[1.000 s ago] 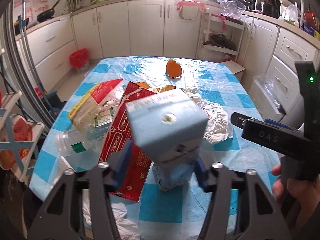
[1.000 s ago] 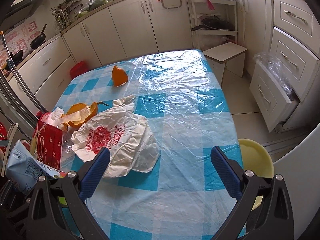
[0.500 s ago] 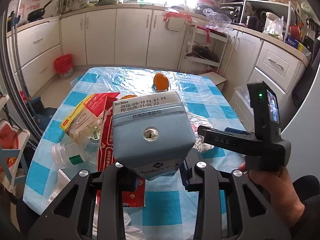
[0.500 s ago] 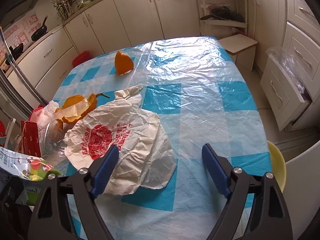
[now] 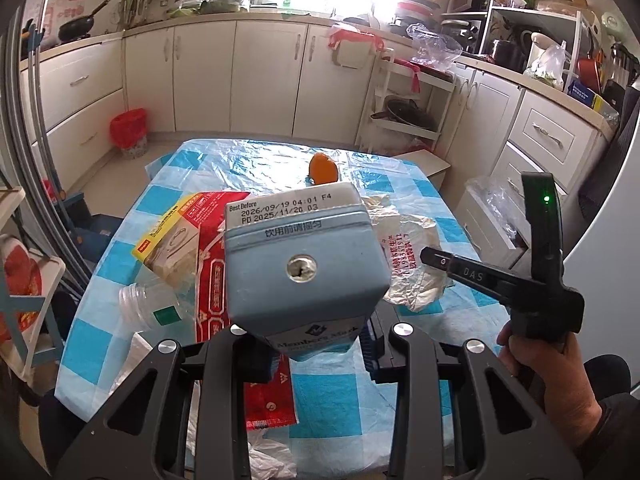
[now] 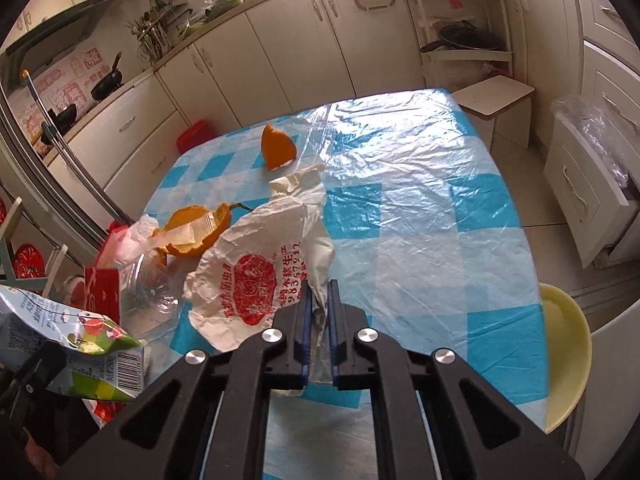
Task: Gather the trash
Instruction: 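Carry the white plastic bag with the right gripper over the yellow bin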
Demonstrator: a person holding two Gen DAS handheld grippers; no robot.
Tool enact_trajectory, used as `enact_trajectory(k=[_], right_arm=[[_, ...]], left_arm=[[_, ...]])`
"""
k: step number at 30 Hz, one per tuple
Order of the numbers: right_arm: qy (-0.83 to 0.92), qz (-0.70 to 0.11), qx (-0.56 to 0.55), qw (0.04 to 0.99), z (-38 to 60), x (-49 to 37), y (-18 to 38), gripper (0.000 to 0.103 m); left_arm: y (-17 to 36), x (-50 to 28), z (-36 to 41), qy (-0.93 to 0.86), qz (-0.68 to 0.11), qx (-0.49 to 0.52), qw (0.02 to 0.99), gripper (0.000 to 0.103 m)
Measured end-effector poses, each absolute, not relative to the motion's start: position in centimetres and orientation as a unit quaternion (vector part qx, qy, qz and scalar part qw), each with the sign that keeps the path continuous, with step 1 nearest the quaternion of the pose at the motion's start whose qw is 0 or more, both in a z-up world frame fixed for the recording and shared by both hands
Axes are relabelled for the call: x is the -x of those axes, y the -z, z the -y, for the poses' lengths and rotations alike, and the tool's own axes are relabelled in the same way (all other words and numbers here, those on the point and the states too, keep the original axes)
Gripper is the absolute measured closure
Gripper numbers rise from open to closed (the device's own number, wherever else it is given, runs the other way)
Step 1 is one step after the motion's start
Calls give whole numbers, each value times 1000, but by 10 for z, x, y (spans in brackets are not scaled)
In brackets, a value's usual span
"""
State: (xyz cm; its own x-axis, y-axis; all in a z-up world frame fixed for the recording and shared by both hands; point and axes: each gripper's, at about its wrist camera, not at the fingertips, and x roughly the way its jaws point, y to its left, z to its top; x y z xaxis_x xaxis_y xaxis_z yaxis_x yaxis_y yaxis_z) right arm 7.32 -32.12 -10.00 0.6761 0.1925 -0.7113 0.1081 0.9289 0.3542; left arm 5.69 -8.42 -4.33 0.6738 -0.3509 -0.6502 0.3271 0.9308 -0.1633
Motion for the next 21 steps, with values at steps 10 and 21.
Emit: enact_trajectory(k=[10,21], right_arm=[[102,-309,-181,928,402,-10,42,95],[225,-412,-141,872,463,-4,100,95]], left_arm=[[17,-46,97,231,-330,22,915,73],[4,-53,107,257,-325,47,909,73]])
